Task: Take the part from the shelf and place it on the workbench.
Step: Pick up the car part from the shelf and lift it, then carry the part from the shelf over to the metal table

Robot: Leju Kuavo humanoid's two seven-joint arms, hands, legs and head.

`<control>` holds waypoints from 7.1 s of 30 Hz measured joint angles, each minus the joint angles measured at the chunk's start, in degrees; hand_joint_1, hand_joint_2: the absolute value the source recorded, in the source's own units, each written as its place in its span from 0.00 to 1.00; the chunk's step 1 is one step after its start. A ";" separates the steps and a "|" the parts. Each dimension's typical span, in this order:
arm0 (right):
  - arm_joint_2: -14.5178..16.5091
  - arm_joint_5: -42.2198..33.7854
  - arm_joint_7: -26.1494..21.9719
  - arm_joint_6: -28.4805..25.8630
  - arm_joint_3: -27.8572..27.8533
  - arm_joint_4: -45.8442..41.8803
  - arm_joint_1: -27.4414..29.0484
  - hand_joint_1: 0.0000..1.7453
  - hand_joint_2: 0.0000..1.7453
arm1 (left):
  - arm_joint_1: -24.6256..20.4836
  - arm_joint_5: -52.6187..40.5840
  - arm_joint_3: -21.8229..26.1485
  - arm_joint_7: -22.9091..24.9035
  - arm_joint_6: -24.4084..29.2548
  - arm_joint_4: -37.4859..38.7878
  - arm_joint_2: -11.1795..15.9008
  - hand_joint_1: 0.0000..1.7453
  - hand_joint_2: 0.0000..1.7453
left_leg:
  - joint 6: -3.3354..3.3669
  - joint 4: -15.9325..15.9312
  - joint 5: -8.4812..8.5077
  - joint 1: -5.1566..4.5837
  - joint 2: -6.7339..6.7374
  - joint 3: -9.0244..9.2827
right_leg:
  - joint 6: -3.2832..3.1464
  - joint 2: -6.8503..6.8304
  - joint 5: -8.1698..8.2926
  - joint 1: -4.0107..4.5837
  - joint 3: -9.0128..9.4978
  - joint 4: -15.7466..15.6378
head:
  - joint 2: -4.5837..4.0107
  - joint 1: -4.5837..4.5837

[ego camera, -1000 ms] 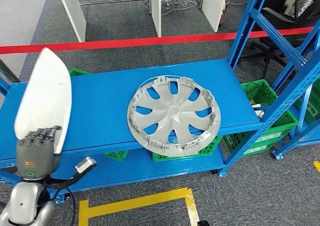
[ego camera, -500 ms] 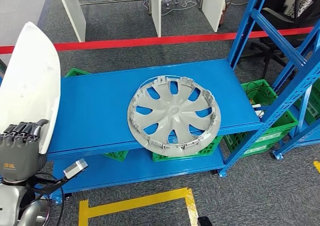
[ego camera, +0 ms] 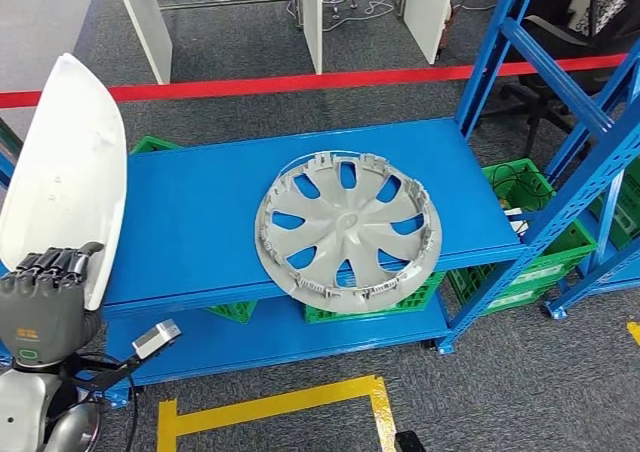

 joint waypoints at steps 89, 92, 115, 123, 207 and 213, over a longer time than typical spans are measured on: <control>2.06 1.90 1.16 -0.67 -0.56 -0.02 -0.38 0.00 1.00 | 11.71 -2.02 6.64 4.36 0.20 -6.78 5.03 1.00 1.00 | -0.08 1.28 5.25 -0.07 2.03 -7.48 | -2.22 -0.51 -2.42 1.73 5.40 -3.55 | 0.00 0.14; 2.24 1.93 1.22 -0.79 -0.59 -0.02 -0.31 0.00 1.00 | 11.25 -2.03 6.63 4.36 0.17 -6.56 4.49 1.00 1.00 | -1.21 9.08 -2.83 0.61 2.05 -8.98 | -2.60 -1.02 -0.49 1.32 3.45 -3.58 | 0.00 -0.10; 2.47 1.98 2.20 -2.96 -0.74 -0.02 -1.71 0.00 1.00 | 4.98 -2.05 4.83 6.79 -9.42 -5.56 0.05 1.00 1.00 | 1.15 0.60 2.74 1.42 2.19 -4.40 | 1.53 -0.31 -8.48 0.57 -9.10 17.61 | 0.00 0.15; 2.61 0.56 0.94 -3.19 -1.41 -0.21 -2.09 0.00 1.00 | -2.00 -2.07 -2.78 14.39 -15.72 -5.74 1.75 1.00 1.00 | -1.13 7.43 2.06 0.96 2.14 -10.40 | -1.55 -0.62 -1.47 1.39 4.63 -3.75 | 0.00 -0.16; -2.03 1.50 0.54 -9.10 -11.61 -2.05 -2.17 0.00 1.00 | -10.45 -2.10 -5.86 9.74 -20.87 -1.77 -5.28 1.00 1.00 | 0.15 -0.42 4.18 1.11 2.68 -3.87 | 1.21 -0.19 0.23 0.17 1.69 -1.50 | 0.00 0.23; -1.77 1.74 0.62 -9.09 -11.65 -2.05 -1.96 0.00 1.00 | -10.45 -2.10 -5.37 9.74 -20.87 -1.75 -5.35 1.00 1.00 | 0.25 -0.51 5.09 1.11 2.65 -4.43 | 0.48 -0.17 0.66 0.49 1.34 -1.80 | 0.00 0.18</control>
